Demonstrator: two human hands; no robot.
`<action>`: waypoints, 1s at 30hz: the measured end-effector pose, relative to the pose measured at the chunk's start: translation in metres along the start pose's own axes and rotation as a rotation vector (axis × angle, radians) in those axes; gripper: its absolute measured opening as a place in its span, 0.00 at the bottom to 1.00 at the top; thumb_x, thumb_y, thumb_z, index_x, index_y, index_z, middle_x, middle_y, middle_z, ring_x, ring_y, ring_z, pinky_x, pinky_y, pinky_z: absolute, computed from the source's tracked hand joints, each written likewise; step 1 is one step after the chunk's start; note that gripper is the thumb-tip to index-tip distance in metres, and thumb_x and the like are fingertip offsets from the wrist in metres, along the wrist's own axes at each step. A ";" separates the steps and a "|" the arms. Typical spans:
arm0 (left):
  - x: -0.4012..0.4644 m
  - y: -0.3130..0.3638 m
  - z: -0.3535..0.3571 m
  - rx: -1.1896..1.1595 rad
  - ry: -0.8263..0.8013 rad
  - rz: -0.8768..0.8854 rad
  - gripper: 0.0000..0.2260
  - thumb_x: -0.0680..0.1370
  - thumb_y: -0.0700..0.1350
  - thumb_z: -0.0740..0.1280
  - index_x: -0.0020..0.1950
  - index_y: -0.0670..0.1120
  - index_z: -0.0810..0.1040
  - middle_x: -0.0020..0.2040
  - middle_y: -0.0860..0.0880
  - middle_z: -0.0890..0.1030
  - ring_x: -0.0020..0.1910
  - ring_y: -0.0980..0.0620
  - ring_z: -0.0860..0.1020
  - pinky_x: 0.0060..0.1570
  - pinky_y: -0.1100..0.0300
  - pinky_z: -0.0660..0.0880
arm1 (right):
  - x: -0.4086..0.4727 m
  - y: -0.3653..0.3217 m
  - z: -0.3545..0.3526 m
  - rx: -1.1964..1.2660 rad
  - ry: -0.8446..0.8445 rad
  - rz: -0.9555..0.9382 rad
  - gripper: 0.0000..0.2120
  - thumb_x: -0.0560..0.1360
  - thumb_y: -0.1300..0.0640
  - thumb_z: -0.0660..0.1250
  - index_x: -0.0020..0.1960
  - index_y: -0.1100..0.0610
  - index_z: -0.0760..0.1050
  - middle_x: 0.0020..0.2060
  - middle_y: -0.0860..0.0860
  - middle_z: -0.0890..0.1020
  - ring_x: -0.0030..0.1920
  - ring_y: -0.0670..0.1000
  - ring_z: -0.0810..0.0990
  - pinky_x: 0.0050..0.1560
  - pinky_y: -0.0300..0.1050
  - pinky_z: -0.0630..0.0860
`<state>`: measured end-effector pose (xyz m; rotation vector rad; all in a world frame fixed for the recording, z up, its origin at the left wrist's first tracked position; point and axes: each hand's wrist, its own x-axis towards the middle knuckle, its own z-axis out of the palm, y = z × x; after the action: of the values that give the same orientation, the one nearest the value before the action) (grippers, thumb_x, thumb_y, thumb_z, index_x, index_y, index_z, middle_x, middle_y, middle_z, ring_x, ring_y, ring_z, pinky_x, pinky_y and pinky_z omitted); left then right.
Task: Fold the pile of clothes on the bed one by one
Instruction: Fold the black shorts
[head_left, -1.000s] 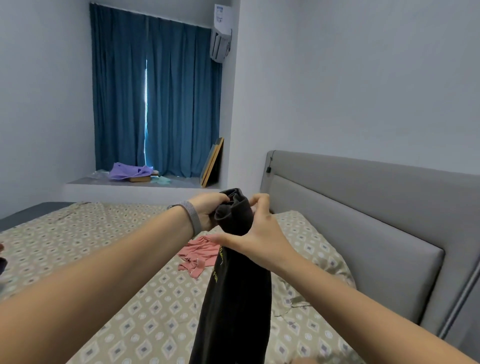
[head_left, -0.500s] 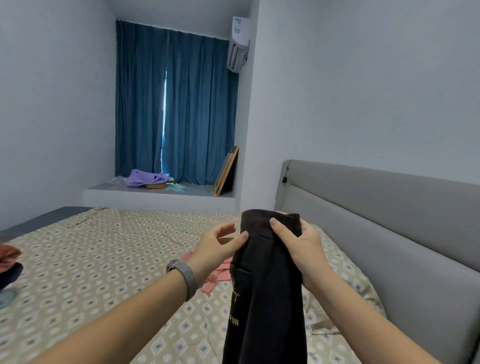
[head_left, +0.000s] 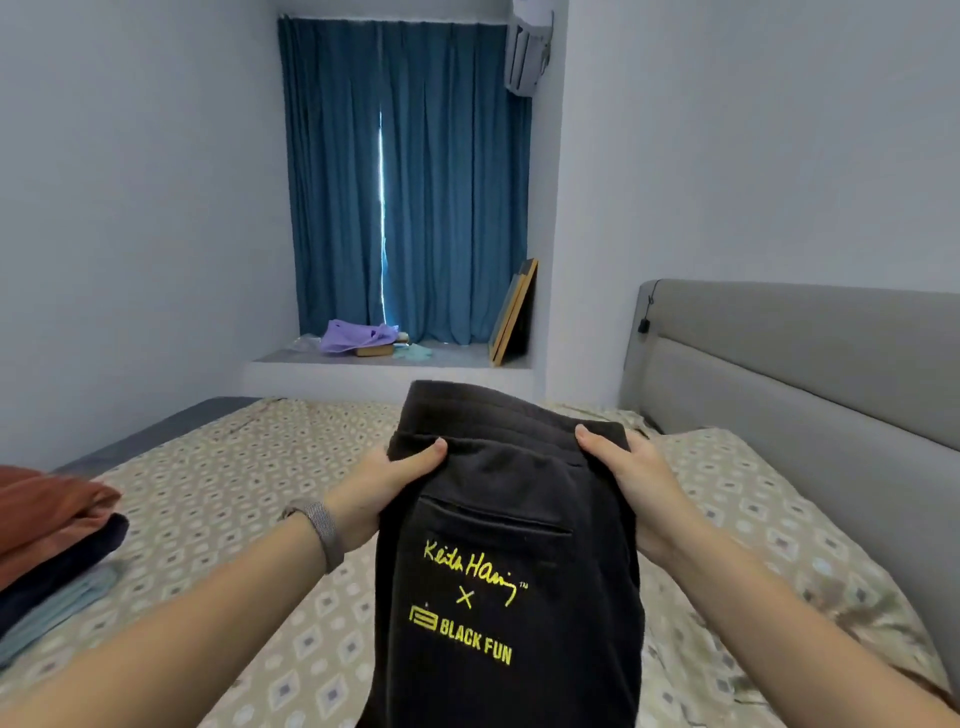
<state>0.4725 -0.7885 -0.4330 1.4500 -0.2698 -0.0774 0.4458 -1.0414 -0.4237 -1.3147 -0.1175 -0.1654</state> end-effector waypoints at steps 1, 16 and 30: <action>0.011 0.010 -0.004 0.058 0.016 0.007 0.24 0.63 0.54 0.76 0.54 0.43 0.80 0.54 0.40 0.83 0.46 0.49 0.84 0.42 0.60 0.81 | 0.011 0.009 0.001 0.016 0.019 0.007 0.19 0.72 0.49 0.75 0.59 0.56 0.80 0.64 0.59 0.77 0.59 0.55 0.81 0.52 0.49 0.81; 0.225 -0.194 0.152 0.975 -0.469 -0.142 0.15 0.70 0.57 0.74 0.51 0.50 0.79 0.50 0.51 0.83 0.52 0.51 0.80 0.54 0.57 0.75 | 0.005 0.193 -0.154 -0.144 0.728 0.338 0.20 0.62 0.54 0.82 0.48 0.51 0.74 0.44 0.46 0.79 0.43 0.44 0.77 0.41 0.41 0.72; 0.255 -0.422 0.229 1.051 -0.468 -0.384 0.17 0.77 0.53 0.68 0.61 0.45 0.75 0.59 0.45 0.79 0.58 0.46 0.77 0.56 0.57 0.72 | 0.036 0.294 -0.311 -0.710 0.256 0.922 0.25 0.67 0.37 0.73 0.50 0.55 0.73 0.49 0.50 0.79 0.45 0.51 0.82 0.31 0.42 0.80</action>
<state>0.7138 -1.1177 -0.7929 2.5149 -0.4410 -0.6727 0.5339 -1.2723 -0.7744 -1.9032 0.8273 0.4535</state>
